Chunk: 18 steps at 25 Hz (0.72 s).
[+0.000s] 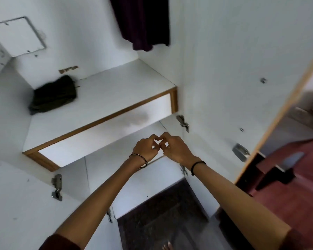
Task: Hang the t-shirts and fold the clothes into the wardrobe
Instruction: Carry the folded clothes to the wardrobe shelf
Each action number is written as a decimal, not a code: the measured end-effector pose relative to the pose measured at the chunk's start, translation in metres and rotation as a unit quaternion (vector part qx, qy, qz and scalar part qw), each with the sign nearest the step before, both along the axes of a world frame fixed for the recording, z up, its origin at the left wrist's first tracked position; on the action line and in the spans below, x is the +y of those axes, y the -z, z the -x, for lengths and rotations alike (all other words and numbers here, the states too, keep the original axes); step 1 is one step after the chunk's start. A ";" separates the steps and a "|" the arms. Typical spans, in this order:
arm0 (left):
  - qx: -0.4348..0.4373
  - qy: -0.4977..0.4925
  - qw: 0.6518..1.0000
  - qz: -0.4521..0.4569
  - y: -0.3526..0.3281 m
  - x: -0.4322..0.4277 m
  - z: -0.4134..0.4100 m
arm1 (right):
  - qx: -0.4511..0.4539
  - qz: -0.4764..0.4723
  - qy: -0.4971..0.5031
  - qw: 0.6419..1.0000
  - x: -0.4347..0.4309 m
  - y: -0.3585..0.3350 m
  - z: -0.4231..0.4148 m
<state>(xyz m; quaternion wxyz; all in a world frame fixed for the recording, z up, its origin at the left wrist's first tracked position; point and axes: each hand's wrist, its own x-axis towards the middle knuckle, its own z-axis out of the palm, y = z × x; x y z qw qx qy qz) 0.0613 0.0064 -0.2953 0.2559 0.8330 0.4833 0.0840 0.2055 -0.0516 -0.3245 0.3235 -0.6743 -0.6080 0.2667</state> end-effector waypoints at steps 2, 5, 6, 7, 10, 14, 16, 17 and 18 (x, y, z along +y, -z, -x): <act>0.003 0.009 0.999 0.044 0.017 -0.028 -0.013 | 0.012 0.019 0.009 1.000 -0.035 0.014 -0.010; 0.027 0.041 0.993 0.106 0.049 -0.083 -0.042 | 0.024 0.056 0.048 0.997 -0.094 0.042 -0.030; 0.034 0.053 0.991 0.121 0.055 -0.101 -0.047 | 0.025 0.066 0.059 0.996 -0.110 0.049 -0.033; 0.038 0.065 0.988 0.137 0.062 -0.119 -0.054 | 0.029 0.078 0.073 0.994 -0.127 0.057 -0.037; 0.040 0.086 0.979 0.181 0.078 -0.170 -0.074 | 0.062 0.105 0.114 0.986 -0.180 0.082 -0.049; 0.077 0.163 0.960 0.213 0.103 -0.223 -0.108 | 0.115 0.124 0.205 0.964 -0.259 0.116 -0.066; 0.092 0.203 0.951 0.215 0.110 -0.244 -0.125 | 0.139 0.120 0.256 0.949 -0.295 0.128 -0.074; 0.097 0.227 0.943 0.222 0.115 -0.258 -0.137 | 0.151 0.115 0.288 0.939 -0.316 0.133 -0.080; 0.103 0.253 0.935 0.228 0.119 -0.273 -0.149 | 0.164 0.106 0.325 0.925 -0.338 0.137 -0.085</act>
